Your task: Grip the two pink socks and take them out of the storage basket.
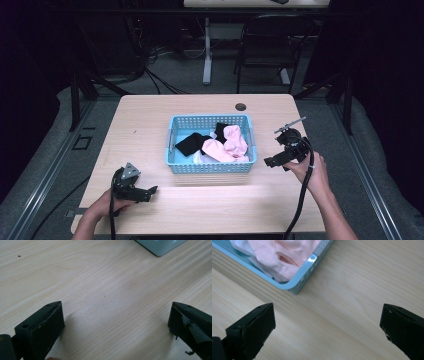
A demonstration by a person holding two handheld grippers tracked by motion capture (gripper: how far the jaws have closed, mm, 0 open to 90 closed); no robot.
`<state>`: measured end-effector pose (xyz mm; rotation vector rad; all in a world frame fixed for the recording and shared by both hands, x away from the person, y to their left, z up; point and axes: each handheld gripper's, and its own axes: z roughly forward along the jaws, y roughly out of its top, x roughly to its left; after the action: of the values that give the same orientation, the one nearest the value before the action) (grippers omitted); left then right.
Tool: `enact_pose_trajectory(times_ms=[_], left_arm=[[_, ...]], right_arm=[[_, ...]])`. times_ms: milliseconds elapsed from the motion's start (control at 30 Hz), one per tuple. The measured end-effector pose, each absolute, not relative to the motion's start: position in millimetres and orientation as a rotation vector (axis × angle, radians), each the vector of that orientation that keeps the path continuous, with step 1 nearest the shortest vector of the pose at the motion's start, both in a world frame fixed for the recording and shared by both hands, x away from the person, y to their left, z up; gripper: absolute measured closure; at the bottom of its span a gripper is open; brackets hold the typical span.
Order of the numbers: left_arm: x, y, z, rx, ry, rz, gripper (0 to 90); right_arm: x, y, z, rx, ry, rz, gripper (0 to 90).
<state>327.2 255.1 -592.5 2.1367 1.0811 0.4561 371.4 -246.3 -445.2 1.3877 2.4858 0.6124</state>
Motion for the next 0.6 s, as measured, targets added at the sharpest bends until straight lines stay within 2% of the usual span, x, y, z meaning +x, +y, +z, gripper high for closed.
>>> enact_pose_trajectory(times_ms=[600], left_arm=[[327.4, 255.3, -592.3, 2.140, 1.077, 0.457, 0.3]], right_arm=[[405.8, -214.2, -412.9, 1.300, 2.548, 0.633, 0.0]])
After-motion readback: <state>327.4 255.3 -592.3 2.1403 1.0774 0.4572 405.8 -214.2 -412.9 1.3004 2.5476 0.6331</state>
